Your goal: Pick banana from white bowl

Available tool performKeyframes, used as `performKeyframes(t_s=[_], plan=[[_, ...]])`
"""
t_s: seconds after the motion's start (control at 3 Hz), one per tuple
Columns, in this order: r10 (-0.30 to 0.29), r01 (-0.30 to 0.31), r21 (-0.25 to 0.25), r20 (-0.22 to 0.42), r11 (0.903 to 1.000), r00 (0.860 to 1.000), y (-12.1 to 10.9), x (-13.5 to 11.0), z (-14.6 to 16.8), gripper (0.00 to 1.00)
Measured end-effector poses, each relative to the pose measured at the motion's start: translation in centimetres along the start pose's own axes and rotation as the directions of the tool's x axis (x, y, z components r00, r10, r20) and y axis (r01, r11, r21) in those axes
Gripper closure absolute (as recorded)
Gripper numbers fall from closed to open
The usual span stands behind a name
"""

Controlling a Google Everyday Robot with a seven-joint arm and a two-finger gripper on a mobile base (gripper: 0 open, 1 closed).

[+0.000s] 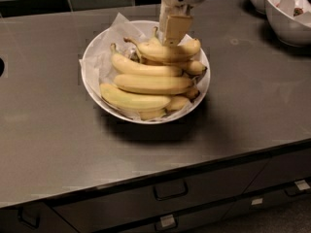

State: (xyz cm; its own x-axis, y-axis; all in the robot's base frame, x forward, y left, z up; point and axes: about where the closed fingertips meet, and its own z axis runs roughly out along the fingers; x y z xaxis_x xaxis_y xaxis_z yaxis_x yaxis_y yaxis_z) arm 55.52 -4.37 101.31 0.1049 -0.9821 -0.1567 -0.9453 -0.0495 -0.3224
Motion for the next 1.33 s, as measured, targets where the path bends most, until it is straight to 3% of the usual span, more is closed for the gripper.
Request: performKeyframes(t_s=[0.33,1.33], plan=[[0.000,0.000,0.014,0.012,0.9999,1.000,-0.41,-0.30,0.22,0.52],[0.003,-0.003,0.001,0.032,1.0000,0.999,0.05,-0.79,1.16,0.46]])
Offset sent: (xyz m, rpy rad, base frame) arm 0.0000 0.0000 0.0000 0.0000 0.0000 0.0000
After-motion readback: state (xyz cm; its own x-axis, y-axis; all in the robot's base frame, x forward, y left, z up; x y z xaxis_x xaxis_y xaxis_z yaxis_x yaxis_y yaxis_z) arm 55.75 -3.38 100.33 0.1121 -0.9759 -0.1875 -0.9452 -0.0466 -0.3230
